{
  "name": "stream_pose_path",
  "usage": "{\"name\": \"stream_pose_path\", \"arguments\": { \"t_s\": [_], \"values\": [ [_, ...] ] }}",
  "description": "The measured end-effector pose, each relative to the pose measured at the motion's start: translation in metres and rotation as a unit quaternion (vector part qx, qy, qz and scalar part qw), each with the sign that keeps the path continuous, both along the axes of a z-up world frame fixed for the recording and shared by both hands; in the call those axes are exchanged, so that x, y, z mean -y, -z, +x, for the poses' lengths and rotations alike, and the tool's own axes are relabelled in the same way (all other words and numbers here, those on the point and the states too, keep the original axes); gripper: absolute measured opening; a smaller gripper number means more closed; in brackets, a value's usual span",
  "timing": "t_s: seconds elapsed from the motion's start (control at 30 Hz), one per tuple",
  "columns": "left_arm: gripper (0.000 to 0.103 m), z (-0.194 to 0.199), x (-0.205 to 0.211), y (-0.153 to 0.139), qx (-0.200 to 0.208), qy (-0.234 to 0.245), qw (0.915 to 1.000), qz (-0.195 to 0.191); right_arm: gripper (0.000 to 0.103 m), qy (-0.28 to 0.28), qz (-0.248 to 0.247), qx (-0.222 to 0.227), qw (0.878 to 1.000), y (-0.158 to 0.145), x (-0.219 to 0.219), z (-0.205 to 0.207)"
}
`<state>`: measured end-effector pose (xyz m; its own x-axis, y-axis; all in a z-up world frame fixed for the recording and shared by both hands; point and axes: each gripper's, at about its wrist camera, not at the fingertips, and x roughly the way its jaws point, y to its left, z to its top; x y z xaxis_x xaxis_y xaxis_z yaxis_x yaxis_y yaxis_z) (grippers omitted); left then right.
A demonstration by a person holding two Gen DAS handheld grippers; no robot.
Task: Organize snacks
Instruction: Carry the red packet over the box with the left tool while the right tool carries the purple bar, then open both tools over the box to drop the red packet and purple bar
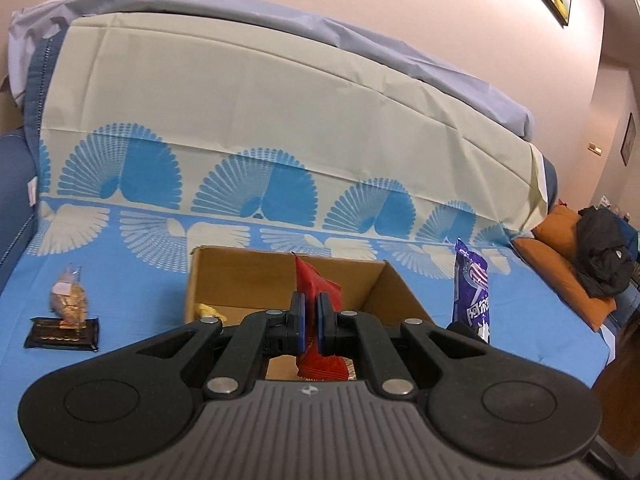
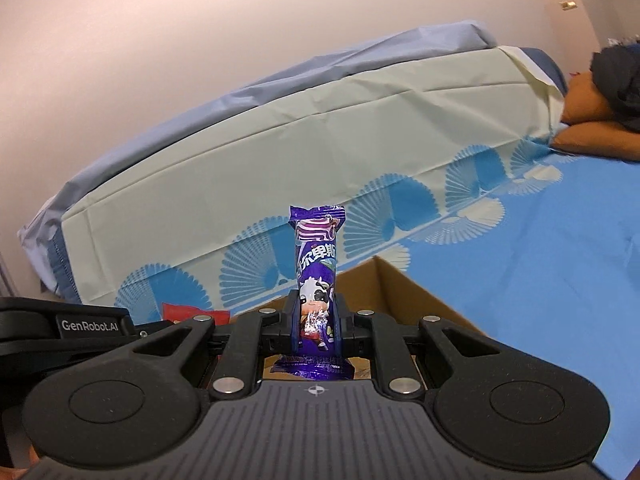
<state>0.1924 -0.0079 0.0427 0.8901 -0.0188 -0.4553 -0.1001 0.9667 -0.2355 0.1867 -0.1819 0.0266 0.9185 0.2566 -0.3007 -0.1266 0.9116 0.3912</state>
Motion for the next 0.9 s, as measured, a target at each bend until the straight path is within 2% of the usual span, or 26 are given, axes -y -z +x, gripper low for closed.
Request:
{"name": "stream_pose_path", "arguments": {
  "t_s": [0.13,0.2,0.23,0.27,0.33,0.5,0.57,0.77,0.9],
  "values": [
    [0.006,0.006,-0.001,0.001,-0.017,0.014,0.9995,-0.024,0.019,0.002,0.007,-0.011,1.0,0.002,0.003,0.004],
    [0.012,0.005,-0.005,0.004,-0.025,0.015,0.9991,-0.032,0.021,0.003,0.006,-0.019,1.0,0.002,0.001,0.005],
    [0.019,0.003,-0.007,0.005,-0.027,0.011,0.9991,-0.031,0.023,0.003,0.007,-0.022,1.0,0.003,0.001,0.006],
    [0.026,-0.001,-0.01,0.006,-0.029,0.007,0.9991,-0.031,0.03,0.002,0.008,-0.023,1.0,0.003,0.001,0.006],
    [0.028,-0.009,-0.016,0.009,-0.033,0.0,0.999,-0.03,0.038,0.001,0.007,-0.024,1.0,0.003,0.0,0.006],
    [0.03,-0.031,-0.033,0.01,-0.044,-0.02,0.9982,-0.036,0.039,-0.011,0.004,-0.024,1.0,0.002,-0.006,0.004],
    [0.038,-0.044,-0.041,0.006,-0.041,-0.026,0.9981,-0.037,0.04,-0.017,0.002,-0.025,1.0,0.0,-0.011,0.004],
    [0.047,-0.082,-0.063,-0.014,-0.034,-0.039,0.9985,-0.021,0.046,-0.038,0.011,-0.025,0.999,-0.011,-0.023,0.0],
    [0.048,-0.104,-0.08,-0.022,-0.032,-0.047,0.9978,-0.035,0.05,-0.055,0.004,-0.013,0.998,-0.02,-0.04,-0.008]
  ]
}}
